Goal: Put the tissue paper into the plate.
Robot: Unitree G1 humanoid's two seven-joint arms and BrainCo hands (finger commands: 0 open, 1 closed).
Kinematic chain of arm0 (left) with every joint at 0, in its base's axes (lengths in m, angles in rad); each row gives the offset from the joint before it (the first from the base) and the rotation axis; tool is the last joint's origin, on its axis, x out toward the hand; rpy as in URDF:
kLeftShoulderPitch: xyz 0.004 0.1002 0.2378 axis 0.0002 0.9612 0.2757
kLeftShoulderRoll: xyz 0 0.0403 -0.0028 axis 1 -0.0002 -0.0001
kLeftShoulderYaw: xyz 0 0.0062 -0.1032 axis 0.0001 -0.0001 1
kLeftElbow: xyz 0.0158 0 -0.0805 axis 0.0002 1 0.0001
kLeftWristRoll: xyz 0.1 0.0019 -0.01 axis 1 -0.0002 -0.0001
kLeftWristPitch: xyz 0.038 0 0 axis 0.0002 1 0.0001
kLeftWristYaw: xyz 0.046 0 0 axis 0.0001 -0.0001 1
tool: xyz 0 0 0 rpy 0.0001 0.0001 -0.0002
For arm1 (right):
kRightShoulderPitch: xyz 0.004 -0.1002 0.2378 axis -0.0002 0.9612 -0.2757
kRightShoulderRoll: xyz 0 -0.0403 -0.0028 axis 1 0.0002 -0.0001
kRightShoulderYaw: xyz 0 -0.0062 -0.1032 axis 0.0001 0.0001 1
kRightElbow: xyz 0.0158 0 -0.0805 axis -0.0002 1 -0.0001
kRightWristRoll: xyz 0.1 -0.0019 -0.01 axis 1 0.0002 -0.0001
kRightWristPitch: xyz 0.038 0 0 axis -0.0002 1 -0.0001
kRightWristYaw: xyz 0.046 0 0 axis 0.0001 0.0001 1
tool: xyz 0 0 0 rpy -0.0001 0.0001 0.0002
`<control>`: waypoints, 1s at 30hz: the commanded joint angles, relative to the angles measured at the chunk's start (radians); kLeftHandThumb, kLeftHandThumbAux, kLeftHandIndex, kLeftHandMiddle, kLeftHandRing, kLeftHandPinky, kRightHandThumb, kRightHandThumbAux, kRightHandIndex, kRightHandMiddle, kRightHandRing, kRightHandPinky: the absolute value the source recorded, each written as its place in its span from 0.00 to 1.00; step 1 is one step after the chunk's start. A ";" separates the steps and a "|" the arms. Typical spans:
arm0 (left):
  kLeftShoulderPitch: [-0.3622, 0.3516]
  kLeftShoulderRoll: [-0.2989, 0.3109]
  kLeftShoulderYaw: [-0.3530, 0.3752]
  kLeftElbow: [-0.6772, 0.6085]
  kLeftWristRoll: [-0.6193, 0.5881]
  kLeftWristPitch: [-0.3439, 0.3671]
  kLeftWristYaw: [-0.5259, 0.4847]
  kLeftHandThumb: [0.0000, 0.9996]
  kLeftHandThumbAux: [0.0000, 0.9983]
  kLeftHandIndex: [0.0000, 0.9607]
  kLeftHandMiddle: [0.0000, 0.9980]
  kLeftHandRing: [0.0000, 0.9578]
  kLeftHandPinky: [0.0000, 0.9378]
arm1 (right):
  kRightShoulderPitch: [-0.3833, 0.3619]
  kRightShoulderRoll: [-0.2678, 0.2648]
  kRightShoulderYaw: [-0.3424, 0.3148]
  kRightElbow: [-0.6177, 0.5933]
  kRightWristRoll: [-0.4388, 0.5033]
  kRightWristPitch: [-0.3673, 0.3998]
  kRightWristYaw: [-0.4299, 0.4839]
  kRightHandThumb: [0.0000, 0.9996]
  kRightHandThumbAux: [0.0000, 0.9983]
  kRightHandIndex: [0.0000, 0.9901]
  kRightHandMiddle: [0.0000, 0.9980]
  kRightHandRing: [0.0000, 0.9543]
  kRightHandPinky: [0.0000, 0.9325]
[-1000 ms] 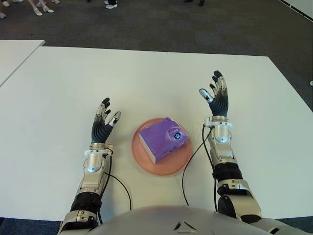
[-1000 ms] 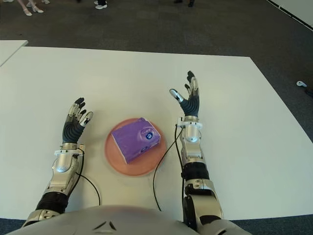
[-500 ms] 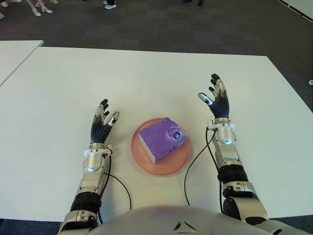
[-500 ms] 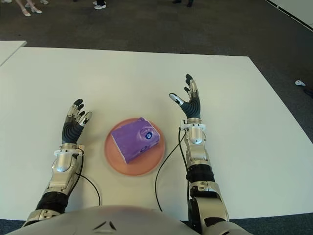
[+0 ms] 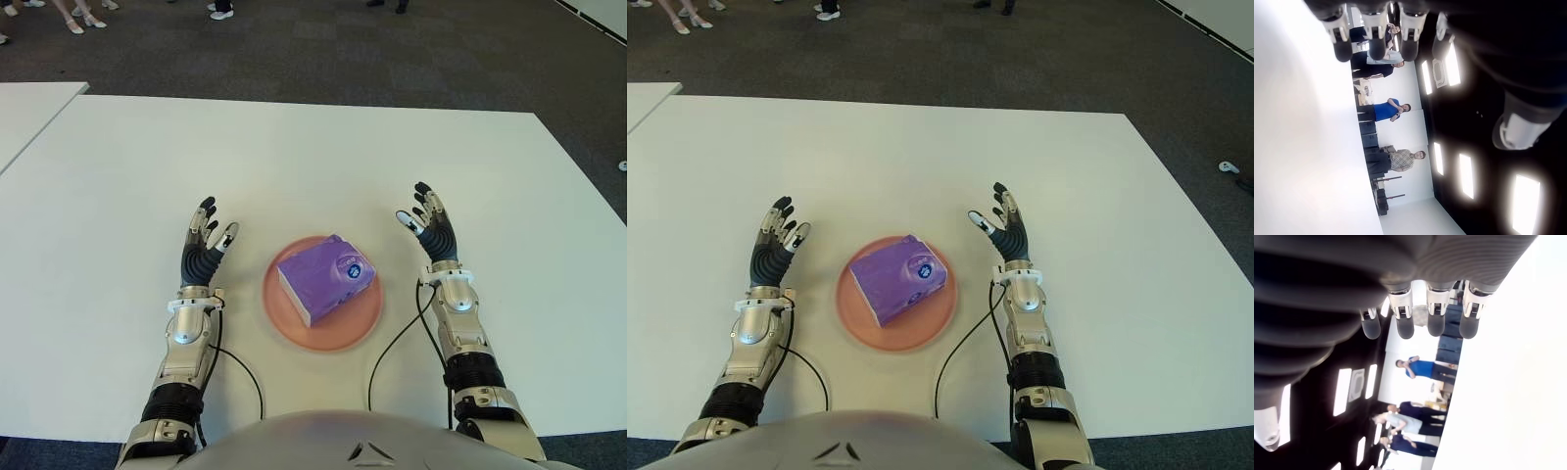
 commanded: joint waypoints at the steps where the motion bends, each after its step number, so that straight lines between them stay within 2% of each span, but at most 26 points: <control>1: 0.039 -0.006 -0.009 0.040 0.015 -0.005 -0.001 0.00 0.51 0.00 0.00 0.00 0.00 | 0.058 0.030 0.011 0.003 0.037 -0.026 0.029 0.00 0.54 0.00 0.00 0.00 0.00; 8: 0.040 0.002 -0.017 0.044 0.018 -0.020 -0.011 0.00 0.51 0.00 0.00 0.00 0.00 | 0.110 0.077 0.057 -0.044 0.005 -0.052 0.013 0.00 0.54 0.00 0.00 0.00 0.00; 15: 0.038 0.008 -0.022 0.049 0.016 -0.031 -0.016 0.00 0.50 0.00 0.00 0.00 0.00 | 0.138 0.089 0.077 -0.055 -0.008 -0.055 0.009 0.00 0.52 0.00 0.00 0.00 0.00; 30: 0.019 0.001 -0.016 0.056 0.008 0.003 0.003 0.00 0.51 0.00 0.00 0.00 0.00 | 0.119 0.130 0.083 0.053 -0.008 -0.112 -0.032 0.00 0.51 0.00 0.00 0.00 0.00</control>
